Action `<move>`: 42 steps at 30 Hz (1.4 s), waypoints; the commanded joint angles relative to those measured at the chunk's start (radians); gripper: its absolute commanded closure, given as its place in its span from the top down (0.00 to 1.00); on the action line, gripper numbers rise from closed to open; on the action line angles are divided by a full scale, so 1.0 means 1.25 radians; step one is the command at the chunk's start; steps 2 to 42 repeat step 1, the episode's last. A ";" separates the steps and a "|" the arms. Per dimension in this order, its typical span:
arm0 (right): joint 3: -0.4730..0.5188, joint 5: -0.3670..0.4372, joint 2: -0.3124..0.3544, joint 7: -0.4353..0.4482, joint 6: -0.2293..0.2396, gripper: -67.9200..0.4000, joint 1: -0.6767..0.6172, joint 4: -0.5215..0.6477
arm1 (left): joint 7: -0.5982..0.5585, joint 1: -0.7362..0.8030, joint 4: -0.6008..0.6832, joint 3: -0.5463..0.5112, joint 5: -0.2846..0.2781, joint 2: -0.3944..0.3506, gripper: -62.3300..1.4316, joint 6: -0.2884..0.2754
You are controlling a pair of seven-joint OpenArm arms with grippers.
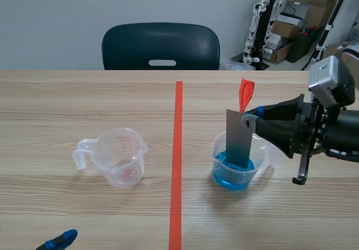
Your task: Do the redox reaction experiment. raise the plate out of the solution
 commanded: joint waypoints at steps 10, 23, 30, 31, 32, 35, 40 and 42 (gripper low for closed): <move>0.016 0.027 0.013 -0.002 0.003 0.01 0.010 0.025 | -0.037 0.003 0.012 -0.001 -0.014 -0.037 0.45 -0.001; 0.016 0.027 0.013 -0.002 0.003 0.01 0.010 0.025 | -0.037 0.003 0.012 -0.001 -0.014 -0.037 0.45 -0.001; 0.016 0.027 0.013 -0.002 0.003 0.01 0.010 0.025 | -0.037 0.003 0.012 -0.001 -0.014 -0.037 0.45 -0.001; 0.016 0.027 0.013 -0.002 0.003 0.01 0.010 0.025 | -0.037 0.003 0.012 -0.001 -0.014 -0.037 0.45 -0.001; 0.016 0.027 0.013 -0.002 0.003 0.01 0.010 0.025 | -0.037 0.003 0.012 -0.001 -0.014 -0.037 0.45 -0.001; 0.016 0.027 0.013 -0.002 0.003 0.01 0.010 0.025 | -0.037 0.003 0.012 -0.001 -0.014 -0.037 0.45 -0.001; 0.016 0.027 0.013 -0.002 0.003 0.01 0.010 0.025 | -0.037 0.003 0.012 -0.001 -0.014 -0.037 0.45 -0.001; 0.016 0.027 0.013 -0.002 0.003 0.01 0.010 0.025 | -0.037 0.003 0.012 -0.001 -0.014 -0.037 0.45 -0.001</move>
